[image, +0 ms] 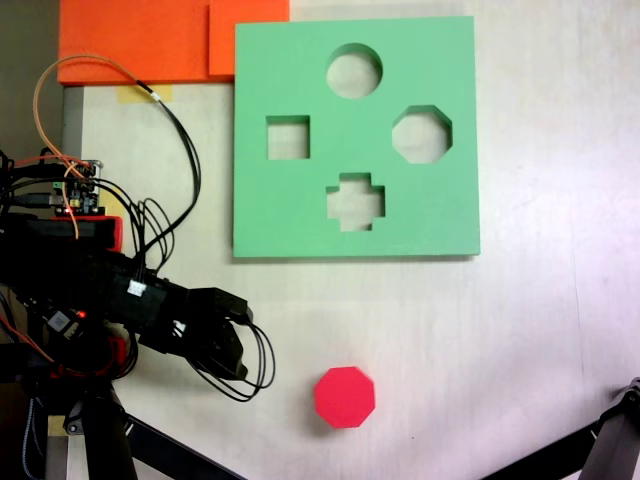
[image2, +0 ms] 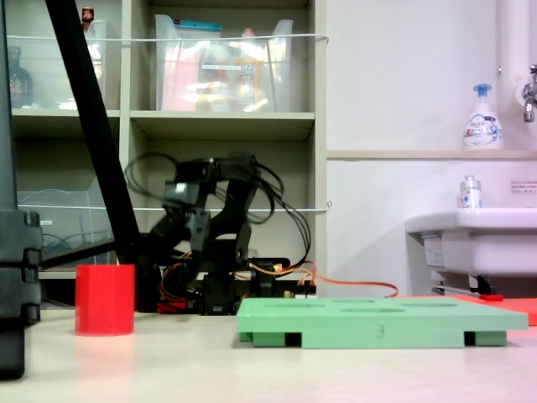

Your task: Put the octagonal pillar block into the corresponding hole

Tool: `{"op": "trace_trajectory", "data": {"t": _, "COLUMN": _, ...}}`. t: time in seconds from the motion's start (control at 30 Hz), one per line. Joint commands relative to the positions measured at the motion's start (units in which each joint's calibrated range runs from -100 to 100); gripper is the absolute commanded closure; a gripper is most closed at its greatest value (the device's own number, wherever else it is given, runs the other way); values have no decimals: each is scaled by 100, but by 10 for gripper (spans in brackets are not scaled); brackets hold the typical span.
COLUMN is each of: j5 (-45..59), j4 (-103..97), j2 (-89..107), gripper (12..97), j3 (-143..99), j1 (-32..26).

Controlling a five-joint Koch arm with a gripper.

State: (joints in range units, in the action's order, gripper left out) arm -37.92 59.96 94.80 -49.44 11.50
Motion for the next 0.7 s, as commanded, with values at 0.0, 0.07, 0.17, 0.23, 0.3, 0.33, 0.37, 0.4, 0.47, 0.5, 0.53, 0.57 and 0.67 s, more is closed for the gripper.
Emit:
{"op": "trace_trajectory", "data": {"t": 0.0, "j5": 10, "j4": 1356, "j2": -723, "gripper": 666, "j3": 1325, "j1": 59}}
{"op": "trace_trajectory", "data": {"t": 0.07, "j5": 10, "j4": 2781, "j2": -1938, "gripper": 550, "j3": 2800, "j1": 117}}
{"op": "trace_trajectory", "data": {"t": 0.17, "j5": 24, "j4": 3831, "j2": -3391, "gripper": 475, "j3": 4246, "j1": 176}}
{"op": "trace_trajectory", "data": {"t": 0.23, "j5": 24, "j4": 3802, "j2": -3642, "gripper": 444, "j3": 4545, "j1": 176}}
{"op": "trace_trajectory", "data": {"t": 0.3, "j5": 24, "j4": 3802, "j2": -4019, "gripper": 379, "j3": 4914, "j1": 176}}
{"op": "trace_trajectory", "data": {"t": 0.33, "j5": 24, "j4": 3802, "j2": -4229, "gripper": 371, "j3": 5103, "j1": 186}}
{"op": "trace_trajectory", "data": {"t": 0.37, "j5": 24, "j4": 3802, "j2": -4438, "gripper": 371, "j3": 5283, "j1": 205}}
{"op": "trace_trajectory", "data": {"t": 0.4, "j5": 29, "j4": 3802, "j2": -4690, "gripper": 370, "j3": 5492, "j1": 215}}
{"op": "trace_trajectory", "data": {"t": 0.47, "j5": 34, "j4": 3802, "j2": -5276, "gripper": 370, "j3": 5951, "j1": 239}}
{"op": "trace_trajectory", "data": {"t": 0.5, "j5": 39, "j4": 3802, "j2": -5570, "gripper": 370, "j3": 6230, "j1": 244}}
{"op": "trace_trajectory", "data": {"t": 0.53, "j5": 39, "j4": 3802, "j2": -6003, "gripper": 371, "j3": 6599, "j1": 244}}
{"op": "trace_trajectory", "data": {"t": 0.57, "j5": 44, "j4": 3802, "j2": -6268, "gripper": 371, "j3": 6848, "j1": 244}}
{"op": "trace_trajectory", "data": {"t": 0.67, "j5": 54, "j4": 3811, "j2": -7036, "gripper": 371, "j3": 7287, "j1": 244}}
